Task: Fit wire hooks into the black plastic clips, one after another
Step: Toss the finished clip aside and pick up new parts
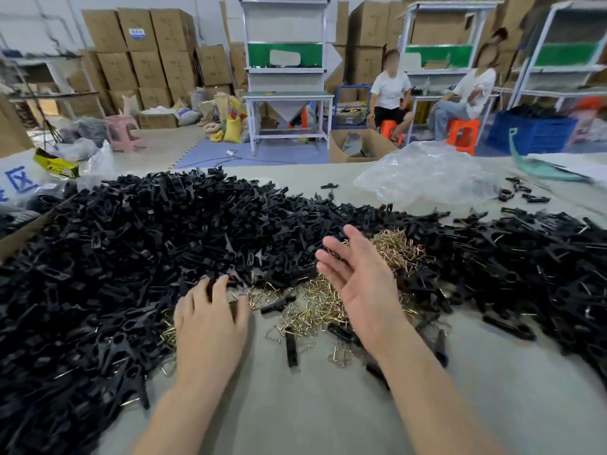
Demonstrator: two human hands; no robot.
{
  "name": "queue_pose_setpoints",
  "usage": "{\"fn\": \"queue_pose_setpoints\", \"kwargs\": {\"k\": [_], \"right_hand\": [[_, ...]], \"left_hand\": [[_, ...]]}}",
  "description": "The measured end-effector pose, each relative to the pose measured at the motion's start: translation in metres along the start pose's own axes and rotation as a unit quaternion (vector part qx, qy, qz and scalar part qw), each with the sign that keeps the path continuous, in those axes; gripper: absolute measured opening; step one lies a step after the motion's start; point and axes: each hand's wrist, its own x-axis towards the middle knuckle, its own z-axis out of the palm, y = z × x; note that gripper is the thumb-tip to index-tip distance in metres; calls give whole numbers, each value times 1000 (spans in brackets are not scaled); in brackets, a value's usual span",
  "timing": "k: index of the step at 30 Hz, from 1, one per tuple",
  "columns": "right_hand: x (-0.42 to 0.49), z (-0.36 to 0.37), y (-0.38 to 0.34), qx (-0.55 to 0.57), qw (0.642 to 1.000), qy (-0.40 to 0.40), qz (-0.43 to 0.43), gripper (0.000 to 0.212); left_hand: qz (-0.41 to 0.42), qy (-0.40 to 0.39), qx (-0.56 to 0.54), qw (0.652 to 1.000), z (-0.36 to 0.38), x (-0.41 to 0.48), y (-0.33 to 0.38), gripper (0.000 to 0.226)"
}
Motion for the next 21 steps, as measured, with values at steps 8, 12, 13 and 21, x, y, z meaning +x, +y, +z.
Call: {"fn": "queue_pose_setpoints", "kwargs": {"k": [8, 12, 13, 21], "right_hand": [[-11, -1, 51, -345, 931, -43, -110, 29], [-11, -3, 55, -398, 909, -50, -114, 30], [-11, -4, 56, -405, 906, -51, -114, 30], [-11, -5, 58, -434, 890, -57, -129, 32]], "left_hand": [[28, -61, 61, 996, 11, 34, -6, 59], [94, -66, 39, 993, 10, 40, -2, 41], [102, -67, 25, 992, 10, 39, -2, 38], [124, -64, -40, 989, 13, 37, -11, 53]]}}
